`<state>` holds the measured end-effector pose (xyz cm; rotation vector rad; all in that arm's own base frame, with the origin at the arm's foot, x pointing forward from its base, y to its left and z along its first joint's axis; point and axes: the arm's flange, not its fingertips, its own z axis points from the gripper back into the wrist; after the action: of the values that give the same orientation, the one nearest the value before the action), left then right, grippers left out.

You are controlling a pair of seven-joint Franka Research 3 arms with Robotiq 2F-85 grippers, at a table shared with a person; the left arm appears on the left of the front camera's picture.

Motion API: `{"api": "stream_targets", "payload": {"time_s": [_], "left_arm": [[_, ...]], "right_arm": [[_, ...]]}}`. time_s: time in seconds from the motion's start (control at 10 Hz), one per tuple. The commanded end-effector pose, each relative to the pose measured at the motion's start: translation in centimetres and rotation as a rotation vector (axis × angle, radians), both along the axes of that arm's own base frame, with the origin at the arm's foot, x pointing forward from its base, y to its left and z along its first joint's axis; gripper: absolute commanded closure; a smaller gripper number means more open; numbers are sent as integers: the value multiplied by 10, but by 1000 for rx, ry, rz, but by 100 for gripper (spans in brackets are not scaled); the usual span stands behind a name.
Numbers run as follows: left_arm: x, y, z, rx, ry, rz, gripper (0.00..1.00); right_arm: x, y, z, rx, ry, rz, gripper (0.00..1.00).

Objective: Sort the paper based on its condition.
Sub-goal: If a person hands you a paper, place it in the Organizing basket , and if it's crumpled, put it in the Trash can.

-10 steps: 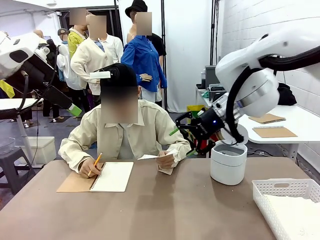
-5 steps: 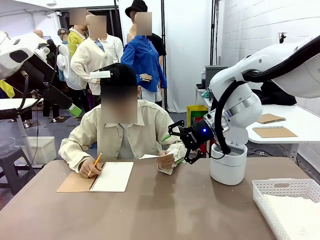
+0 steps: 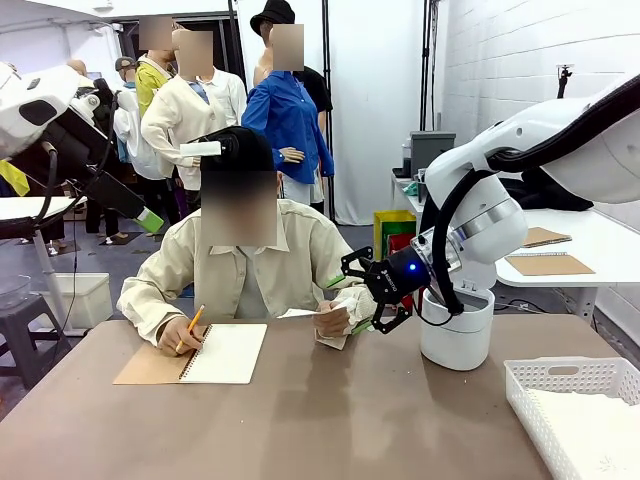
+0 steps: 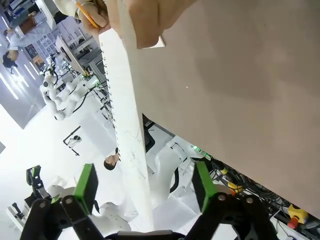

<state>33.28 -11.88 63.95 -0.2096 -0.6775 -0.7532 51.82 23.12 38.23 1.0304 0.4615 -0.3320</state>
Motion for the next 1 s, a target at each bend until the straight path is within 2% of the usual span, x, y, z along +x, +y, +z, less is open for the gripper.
{"api": "stream_targets", "payload": {"time_s": [0.0, 0.3, 0.9], "left_arm": [[0, 1, 0, -5, 3, 1, 0], [0, 1, 0, -5, 3, 1, 0], [0, 1, 0, -5, 3, 1, 0]], "right_arm": [[0, 2, 1, -2, -6, -2, 40], [2, 4, 1, 7, 0, -9, 100], [3, 4, 1, 14, 3, -22, 100]]}}
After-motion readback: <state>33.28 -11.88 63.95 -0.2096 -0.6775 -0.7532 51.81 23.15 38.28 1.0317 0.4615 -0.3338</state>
